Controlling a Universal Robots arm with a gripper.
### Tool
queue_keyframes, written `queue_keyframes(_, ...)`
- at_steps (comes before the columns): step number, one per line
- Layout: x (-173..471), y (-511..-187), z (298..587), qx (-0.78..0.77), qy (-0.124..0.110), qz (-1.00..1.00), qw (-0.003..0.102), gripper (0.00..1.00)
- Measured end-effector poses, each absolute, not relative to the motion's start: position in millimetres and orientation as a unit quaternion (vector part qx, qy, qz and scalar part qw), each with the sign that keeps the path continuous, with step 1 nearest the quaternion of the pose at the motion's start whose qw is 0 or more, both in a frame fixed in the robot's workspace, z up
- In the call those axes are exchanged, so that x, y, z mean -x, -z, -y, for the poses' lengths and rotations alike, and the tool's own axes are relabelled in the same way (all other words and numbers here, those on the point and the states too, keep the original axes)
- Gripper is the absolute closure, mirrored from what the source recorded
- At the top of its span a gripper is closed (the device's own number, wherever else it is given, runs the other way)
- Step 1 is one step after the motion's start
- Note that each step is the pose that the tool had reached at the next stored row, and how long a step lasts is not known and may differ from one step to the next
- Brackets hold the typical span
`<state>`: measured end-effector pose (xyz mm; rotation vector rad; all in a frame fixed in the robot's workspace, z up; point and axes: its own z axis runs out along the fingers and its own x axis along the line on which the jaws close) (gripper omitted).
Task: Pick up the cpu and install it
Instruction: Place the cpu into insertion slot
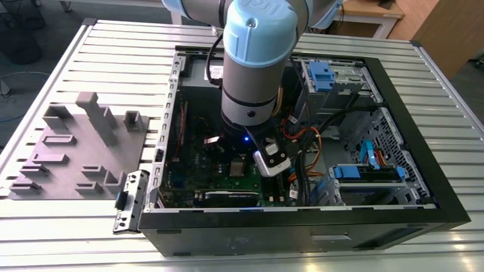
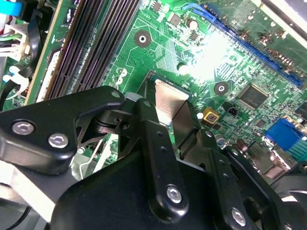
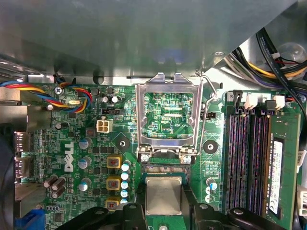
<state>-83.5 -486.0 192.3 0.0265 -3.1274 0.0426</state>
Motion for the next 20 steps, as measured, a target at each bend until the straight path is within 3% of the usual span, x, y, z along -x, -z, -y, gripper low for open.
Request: queue_keyframes(20,83.5,-194.1,486.0,0.004,-0.014,1.0,0.007,0.61)
